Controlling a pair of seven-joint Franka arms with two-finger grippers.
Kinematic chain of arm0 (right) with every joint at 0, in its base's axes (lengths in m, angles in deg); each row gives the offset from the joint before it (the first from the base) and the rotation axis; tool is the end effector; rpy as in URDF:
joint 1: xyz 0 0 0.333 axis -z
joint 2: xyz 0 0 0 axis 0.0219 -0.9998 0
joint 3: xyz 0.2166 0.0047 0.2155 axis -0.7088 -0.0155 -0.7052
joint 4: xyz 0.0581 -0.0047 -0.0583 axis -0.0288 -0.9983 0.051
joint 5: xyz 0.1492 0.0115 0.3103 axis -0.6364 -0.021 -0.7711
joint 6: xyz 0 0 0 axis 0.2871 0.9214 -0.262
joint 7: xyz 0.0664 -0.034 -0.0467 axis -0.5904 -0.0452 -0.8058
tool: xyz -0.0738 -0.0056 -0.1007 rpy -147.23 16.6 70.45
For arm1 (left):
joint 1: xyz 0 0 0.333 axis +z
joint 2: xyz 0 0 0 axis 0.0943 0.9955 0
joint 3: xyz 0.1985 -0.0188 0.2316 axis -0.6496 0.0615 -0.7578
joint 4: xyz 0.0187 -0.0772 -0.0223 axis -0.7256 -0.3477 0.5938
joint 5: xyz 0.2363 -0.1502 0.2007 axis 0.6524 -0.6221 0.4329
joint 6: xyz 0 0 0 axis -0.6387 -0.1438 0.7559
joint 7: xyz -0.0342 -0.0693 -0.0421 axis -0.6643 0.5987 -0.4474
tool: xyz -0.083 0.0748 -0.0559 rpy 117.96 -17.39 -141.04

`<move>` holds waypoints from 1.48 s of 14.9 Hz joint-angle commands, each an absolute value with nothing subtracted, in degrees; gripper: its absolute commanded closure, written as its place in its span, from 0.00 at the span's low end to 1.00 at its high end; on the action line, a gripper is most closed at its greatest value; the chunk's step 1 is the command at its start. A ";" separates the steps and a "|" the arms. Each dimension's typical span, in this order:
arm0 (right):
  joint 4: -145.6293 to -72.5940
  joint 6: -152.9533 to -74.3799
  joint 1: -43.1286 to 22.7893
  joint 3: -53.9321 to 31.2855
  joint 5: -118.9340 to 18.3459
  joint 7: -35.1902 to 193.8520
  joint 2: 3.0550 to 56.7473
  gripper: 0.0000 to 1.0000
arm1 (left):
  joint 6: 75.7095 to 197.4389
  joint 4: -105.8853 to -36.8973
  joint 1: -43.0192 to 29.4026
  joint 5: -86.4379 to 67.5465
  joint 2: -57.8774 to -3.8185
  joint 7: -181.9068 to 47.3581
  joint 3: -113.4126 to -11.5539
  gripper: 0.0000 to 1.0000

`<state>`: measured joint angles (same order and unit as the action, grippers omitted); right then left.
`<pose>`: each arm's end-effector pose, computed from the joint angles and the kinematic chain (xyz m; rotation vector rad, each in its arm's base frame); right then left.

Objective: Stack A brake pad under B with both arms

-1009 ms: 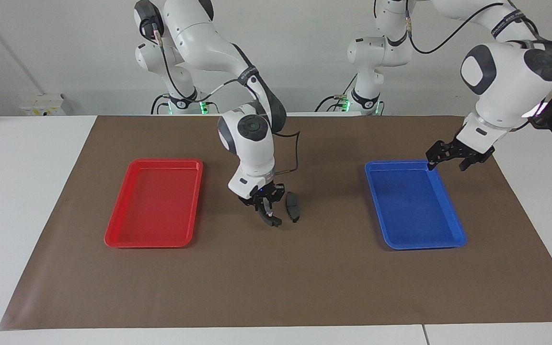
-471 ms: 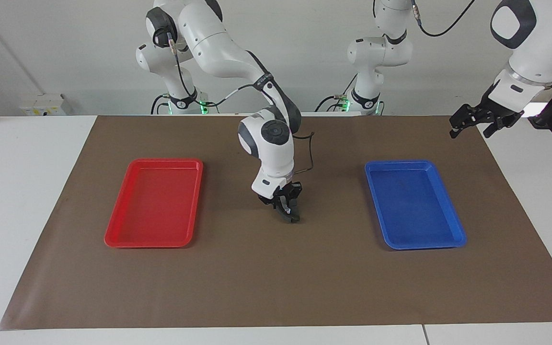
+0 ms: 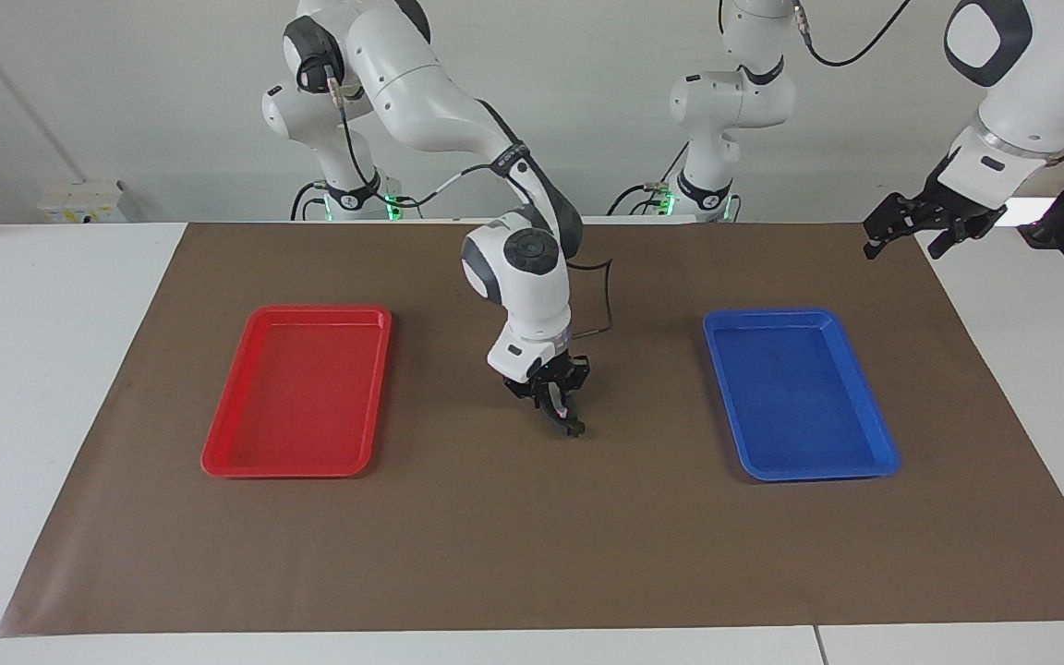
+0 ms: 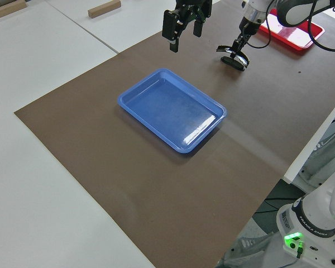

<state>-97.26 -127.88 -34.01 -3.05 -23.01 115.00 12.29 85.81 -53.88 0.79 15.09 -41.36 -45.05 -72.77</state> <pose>0.5439 0.3739 0.3103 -3.0433 -0.1271 -0.1314 0.4948 0.0217 0.5856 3.1196 -0.1129 -0.0942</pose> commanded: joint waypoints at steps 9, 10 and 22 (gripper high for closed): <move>-97.12 -128.87 -34.08 -3.33 -23.66 115.72 11.93 1.00 | 85.99 -55.01 1.01 16.04 -42.40 -44.89 -72.72 0.01; -97.47 -129.05 -33.99 -3.33 -23.66 115.81 11.93 1.00 | 85.99 -55.01 1.01 16.04 -42.40 -44.89 -72.72 0.01; -97.64 -128.35 -33.99 -3.07 -23.49 116.51 12.90 0.01 | 85.99 -55.01 1.01 16.04 -42.40 -44.89 -72.72 0.01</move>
<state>-97.24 -128.78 -34.45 -3.04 -23.04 115.32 11.75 85.81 -53.88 0.80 15.09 -41.37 -45.05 -72.84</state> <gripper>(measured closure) 0.101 0.004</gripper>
